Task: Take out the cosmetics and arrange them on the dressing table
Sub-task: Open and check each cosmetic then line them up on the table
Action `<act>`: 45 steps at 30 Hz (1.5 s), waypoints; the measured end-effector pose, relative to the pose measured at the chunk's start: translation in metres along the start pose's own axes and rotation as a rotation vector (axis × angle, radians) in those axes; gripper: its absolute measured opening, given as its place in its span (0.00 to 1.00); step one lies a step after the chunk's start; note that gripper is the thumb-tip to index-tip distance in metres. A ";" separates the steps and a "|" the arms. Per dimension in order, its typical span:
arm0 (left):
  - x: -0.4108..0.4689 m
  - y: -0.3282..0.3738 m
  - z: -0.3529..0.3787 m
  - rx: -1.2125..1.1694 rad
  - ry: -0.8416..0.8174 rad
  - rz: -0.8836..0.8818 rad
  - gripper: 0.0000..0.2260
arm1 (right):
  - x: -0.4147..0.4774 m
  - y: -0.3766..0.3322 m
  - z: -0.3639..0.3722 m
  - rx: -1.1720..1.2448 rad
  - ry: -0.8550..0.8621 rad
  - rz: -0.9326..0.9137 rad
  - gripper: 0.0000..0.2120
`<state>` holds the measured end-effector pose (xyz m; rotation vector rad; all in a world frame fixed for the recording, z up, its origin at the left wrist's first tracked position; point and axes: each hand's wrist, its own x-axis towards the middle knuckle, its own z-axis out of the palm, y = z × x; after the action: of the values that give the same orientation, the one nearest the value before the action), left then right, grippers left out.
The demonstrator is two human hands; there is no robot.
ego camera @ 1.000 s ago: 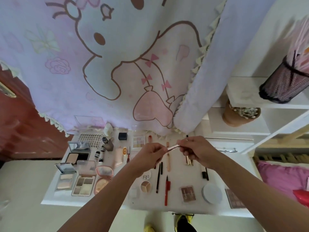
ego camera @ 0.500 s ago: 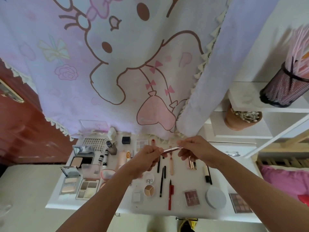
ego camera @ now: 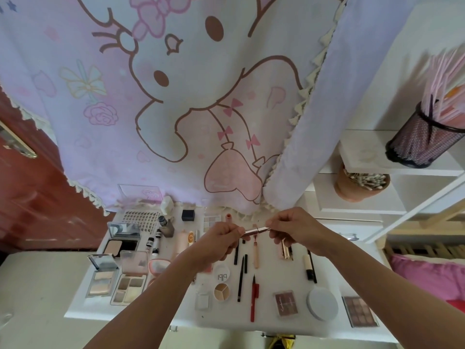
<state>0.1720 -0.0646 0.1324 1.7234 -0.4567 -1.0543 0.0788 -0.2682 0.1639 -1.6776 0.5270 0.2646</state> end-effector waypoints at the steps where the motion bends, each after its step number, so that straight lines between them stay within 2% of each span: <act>1: 0.000 0.000 0.001 -0.004 0.000 -0.004 0.13 | -0.001 0.000 -0.002 -0.009 -0.006 -0.013 0.05; 6: 0.001 0.000 0.005 -0.012 0.007 -0.007 0.14 | -0.003 0.000 -0.006 -0.007 -0.022 0.013 0.06; 9: 0.001 0.002 0.006 -0.008 -0.001 -0.003 0.14 | -0.005 0.000 -0.005 0.013 0.019 0.075 0.13; 14: -0.001 -0.001 0.005 0.001 -0.013 0.002 0.12 | -0.005 0.004 -0.005 -0.017 0.006 0.027 0.04; 20: -0.003 -0.004 0.002 -0.008 -0.018 0.010 0.12 | -0.006 0.001 0.002 0.013 -0.001 0.086 0.12; 26: -0.007 -0.007 -0.002 -0.002 -0.021 -0.002 0.13 | -0.004 0.002 0.001 -0.004 0.023 0.026 0.03; 36: -0.006 -0.015 0.002 -0.101 -0.069 -0.015 0.11 | -0.005 0.011 -0.012 0.111 0.042 0.064 0.07; 45: 0.007 -0.028 0.024 -0.008 -0.078 -0.008 0.06 | 0.003 0.034 -0.028 0.222 0.104 0.139 0.08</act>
<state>0.1514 -0.0716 0.1015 1.6829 -0.4948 -1.1302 0.0621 -0.2993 0.1381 -1.4468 0.7260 0.2113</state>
